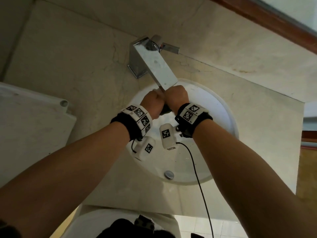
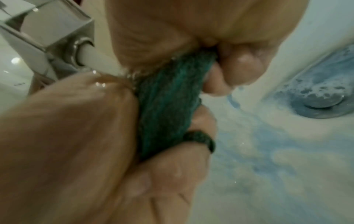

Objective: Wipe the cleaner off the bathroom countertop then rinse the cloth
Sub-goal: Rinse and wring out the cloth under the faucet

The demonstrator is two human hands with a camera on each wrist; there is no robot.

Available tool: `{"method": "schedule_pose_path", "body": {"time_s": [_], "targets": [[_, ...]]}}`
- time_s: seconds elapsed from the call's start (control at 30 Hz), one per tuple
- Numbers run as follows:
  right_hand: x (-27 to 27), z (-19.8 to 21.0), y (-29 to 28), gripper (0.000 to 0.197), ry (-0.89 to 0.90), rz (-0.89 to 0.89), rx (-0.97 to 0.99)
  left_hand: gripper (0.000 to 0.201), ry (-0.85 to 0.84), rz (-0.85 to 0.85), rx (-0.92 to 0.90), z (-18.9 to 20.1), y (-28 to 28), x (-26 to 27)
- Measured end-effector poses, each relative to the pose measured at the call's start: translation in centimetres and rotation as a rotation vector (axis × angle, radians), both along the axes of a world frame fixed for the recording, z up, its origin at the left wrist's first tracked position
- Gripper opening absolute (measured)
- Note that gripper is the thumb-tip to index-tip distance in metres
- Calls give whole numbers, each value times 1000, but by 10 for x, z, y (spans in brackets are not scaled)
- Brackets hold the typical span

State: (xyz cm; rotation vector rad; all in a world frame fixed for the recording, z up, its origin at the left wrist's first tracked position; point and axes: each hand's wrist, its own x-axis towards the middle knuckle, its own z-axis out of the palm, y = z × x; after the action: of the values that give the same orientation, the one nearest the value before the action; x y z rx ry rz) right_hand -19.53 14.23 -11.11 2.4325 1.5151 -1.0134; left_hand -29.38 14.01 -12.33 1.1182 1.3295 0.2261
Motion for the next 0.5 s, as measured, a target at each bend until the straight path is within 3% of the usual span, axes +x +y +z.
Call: {"method": "schedule_pose_path", "body": {"time_s": [0.1, 0.17, 0.23, 0.37, 0.5], "targets": [[5, -5, -6, 34, 76, -109, -16, 43, -55, -84, 68, 4, -4, -4], [9, -7, -11, 37, 227, -317, 66, 40, -6, -106, 119, 0, -4, -8], [15, -4, -16, 39, 384, -514, 144, 39, 8, -12, 36, -6, -4, -10], [34, 15, -20, 19, 504, -562, 384, 32, -315, 448, -388, -2, -3, -13], [36, 46, 9, 25, 704, -586, 603, 28, -506, 521, -508, 9, -2, -13]]}}
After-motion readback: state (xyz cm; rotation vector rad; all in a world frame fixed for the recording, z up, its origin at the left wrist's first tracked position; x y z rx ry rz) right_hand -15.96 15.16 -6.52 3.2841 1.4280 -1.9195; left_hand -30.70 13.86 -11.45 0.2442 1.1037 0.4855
